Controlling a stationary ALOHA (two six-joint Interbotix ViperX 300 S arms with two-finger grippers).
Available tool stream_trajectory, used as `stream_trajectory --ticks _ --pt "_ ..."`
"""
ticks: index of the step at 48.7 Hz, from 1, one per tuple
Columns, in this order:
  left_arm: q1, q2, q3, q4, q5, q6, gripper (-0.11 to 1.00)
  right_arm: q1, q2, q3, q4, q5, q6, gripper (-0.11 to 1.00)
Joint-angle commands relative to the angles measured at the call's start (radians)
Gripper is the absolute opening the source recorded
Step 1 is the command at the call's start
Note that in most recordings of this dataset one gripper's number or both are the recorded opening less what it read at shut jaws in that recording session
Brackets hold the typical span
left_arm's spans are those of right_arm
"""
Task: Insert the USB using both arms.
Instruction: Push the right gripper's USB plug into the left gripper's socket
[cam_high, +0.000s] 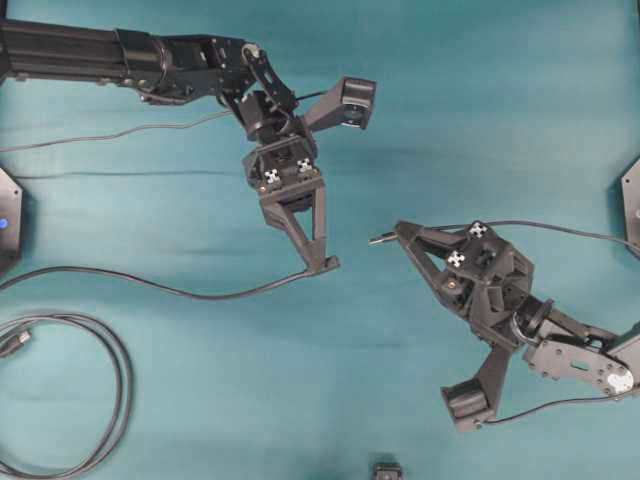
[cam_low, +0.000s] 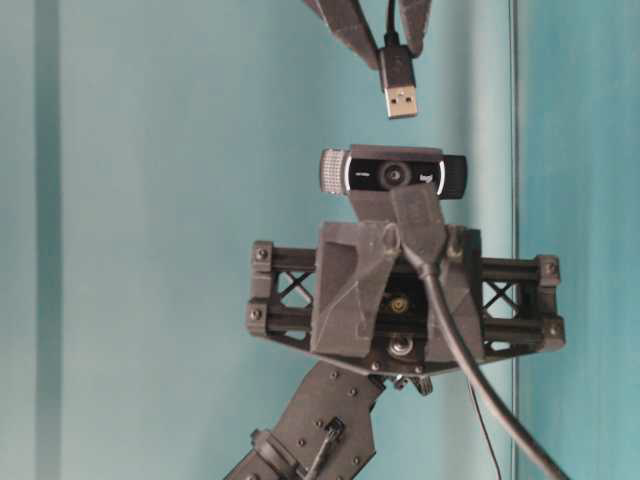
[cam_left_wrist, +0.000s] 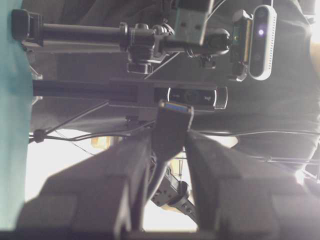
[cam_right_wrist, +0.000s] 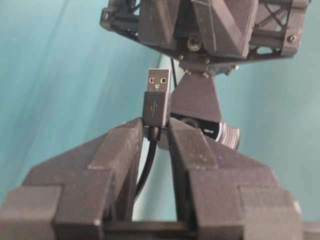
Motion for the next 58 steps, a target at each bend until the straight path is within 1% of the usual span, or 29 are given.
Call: stream_trajectory --ticks 1,18,32,44,58 --pt "-0.003 -0.012 -0.028 -0.014 0.003 -0.011 0.26 0.002 -0.011 -0.008 -0.012 -0.002 0.002 0.20" --pt "-0.002 0.018 -0.074 -0.014 0.002 -0.012 0.26 0.002 -0.011 -0.008 -0.014 -0.034 0.002 0.20" --pt "-0.002 0.020 -0.074 -0.014 -0.002 -0.012 0.26 0.002 -0.012 -0.008 -0.014 -0.055 0.002 0.20" --pt "-0.003 0.023 -0.075 -0.014 -0.006 -0.012 0.26 -0.005 -0.011 -0.008 -0.046 -0.071 0.002 0.20" --pt "-0.006 0.029 -0.092 -0.011 -0.006 -0.012 0.26 -0.017 -0.011 -0.006 -0.046 -0.101 0.002 0.20"
